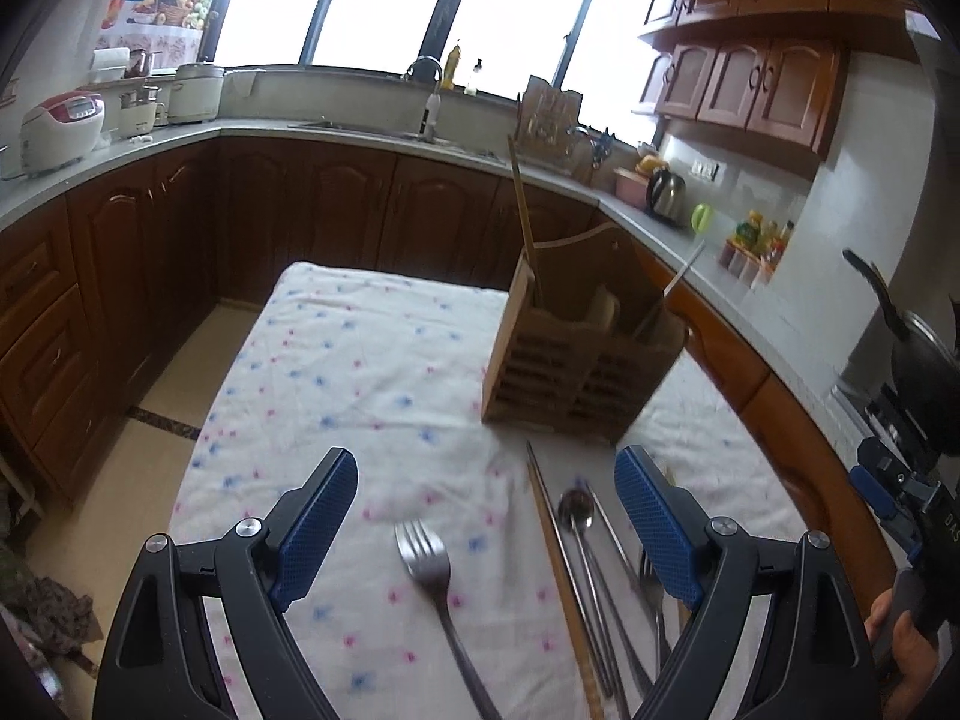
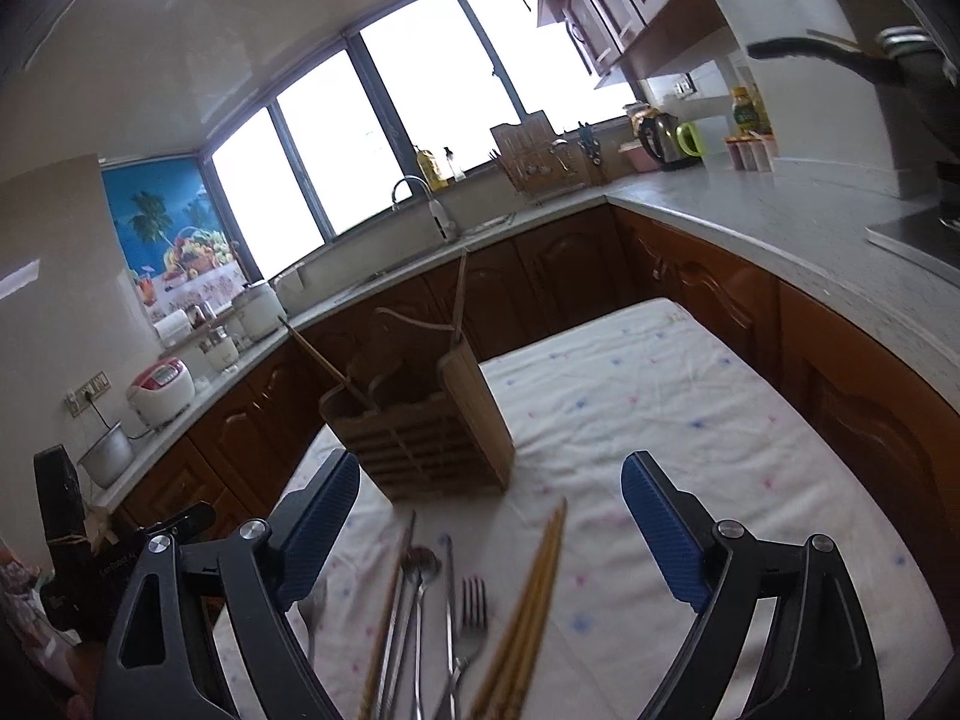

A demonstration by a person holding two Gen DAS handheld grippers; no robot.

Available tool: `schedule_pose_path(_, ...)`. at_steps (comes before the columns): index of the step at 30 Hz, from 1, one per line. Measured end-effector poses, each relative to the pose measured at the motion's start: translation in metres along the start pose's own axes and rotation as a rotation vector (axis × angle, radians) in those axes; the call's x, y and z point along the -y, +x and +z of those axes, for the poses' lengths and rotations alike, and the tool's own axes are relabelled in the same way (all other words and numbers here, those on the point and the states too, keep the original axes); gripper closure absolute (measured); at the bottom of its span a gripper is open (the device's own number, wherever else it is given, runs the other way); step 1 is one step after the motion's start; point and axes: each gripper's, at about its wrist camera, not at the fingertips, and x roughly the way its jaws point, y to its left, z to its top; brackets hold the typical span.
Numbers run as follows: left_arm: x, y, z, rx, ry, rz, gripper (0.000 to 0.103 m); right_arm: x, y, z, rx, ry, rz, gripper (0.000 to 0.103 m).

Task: Organize utensils
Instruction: 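Withdraw both open grippers from the holder back over the utensils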

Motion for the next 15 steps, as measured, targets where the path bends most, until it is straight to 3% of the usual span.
schedule_pose_path(15, 0.017, 0.006, -0.012, -0.128, 0.058, 0.018, 0.016, 0.013, -0.001, -0.024, -0.083, 0.0, -0.037, 0.013)
